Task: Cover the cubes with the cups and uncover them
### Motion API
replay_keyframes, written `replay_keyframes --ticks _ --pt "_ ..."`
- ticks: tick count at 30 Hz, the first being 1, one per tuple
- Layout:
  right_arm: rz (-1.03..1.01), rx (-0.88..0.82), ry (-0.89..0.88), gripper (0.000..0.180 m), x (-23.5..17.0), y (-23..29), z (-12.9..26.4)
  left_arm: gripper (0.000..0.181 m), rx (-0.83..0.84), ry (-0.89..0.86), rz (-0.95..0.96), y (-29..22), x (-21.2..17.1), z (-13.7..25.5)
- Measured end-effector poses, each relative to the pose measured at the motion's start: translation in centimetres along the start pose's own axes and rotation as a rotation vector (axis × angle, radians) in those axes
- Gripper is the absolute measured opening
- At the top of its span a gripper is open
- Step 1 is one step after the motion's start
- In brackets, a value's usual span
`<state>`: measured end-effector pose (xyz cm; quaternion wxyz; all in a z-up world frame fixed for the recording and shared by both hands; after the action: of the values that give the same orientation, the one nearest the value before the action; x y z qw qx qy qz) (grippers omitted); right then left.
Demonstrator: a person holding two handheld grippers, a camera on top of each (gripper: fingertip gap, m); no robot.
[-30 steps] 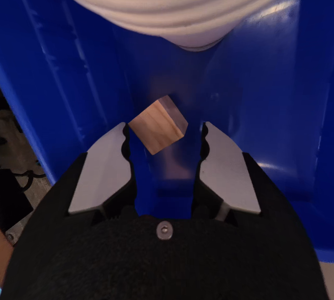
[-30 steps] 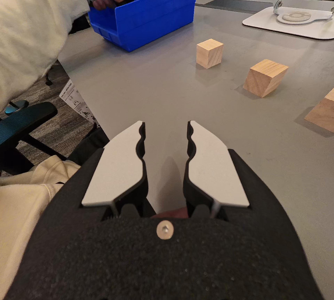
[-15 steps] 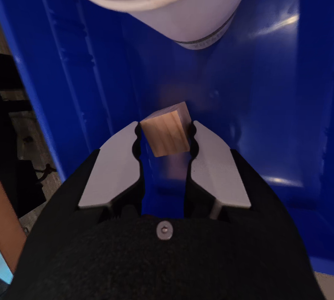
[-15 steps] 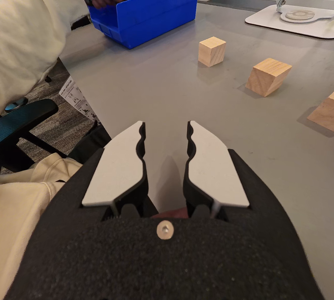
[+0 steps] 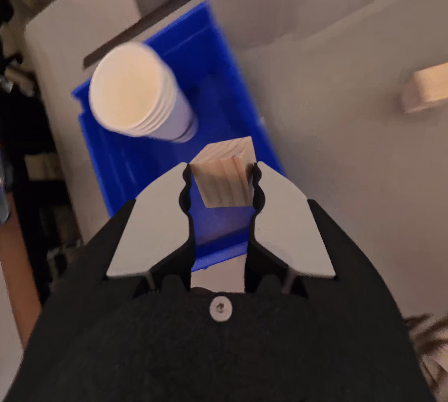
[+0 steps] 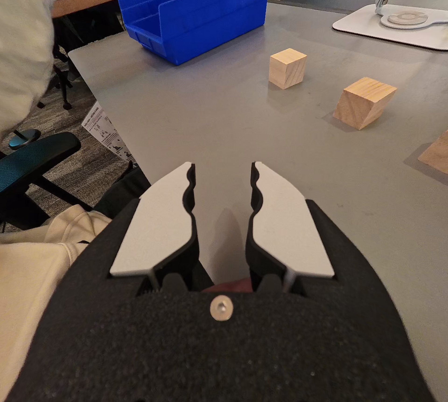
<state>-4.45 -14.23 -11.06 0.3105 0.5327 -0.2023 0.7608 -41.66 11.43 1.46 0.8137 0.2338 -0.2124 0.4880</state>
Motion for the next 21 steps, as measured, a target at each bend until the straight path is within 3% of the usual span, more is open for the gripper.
replay_keyframes --ticks 3,7,14,21 --pt "0.009 -0.004 0.001 0.043 0.1 0.0 0.0 0.048 -0.119 -0.017 -0.129 -5.9 1.6 1.0" --pt "0.016 -0.016 -0.012 0.043 0.4 0.0 0.4 0.049 -0.076 0.092 -0.240 -11.0 1.3 -2.9" --pt "-0.001 -0.011 -0.020 0.043 0.3 -0.3 0.7 0.048 -0.048 0.267 -0.107 -12.5 0.1 -10.9" --pt "0.011 -0.019 -0.018 0.043 0.4 -0.4 1.0 0.047 -0.026 0.313 -0.093 -12.8 -1.1 -12.7"
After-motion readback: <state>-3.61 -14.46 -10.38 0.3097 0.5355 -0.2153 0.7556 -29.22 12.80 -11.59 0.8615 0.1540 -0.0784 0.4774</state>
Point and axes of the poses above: each gripper's, where its closed fingertips meet, z back along the fingers, x out of its top, y = z × x across the jaws, the point moved 6 cm from there along z, back along the fingers, and after that the axes turned 7 degrees about z, right-handed, at the moved point
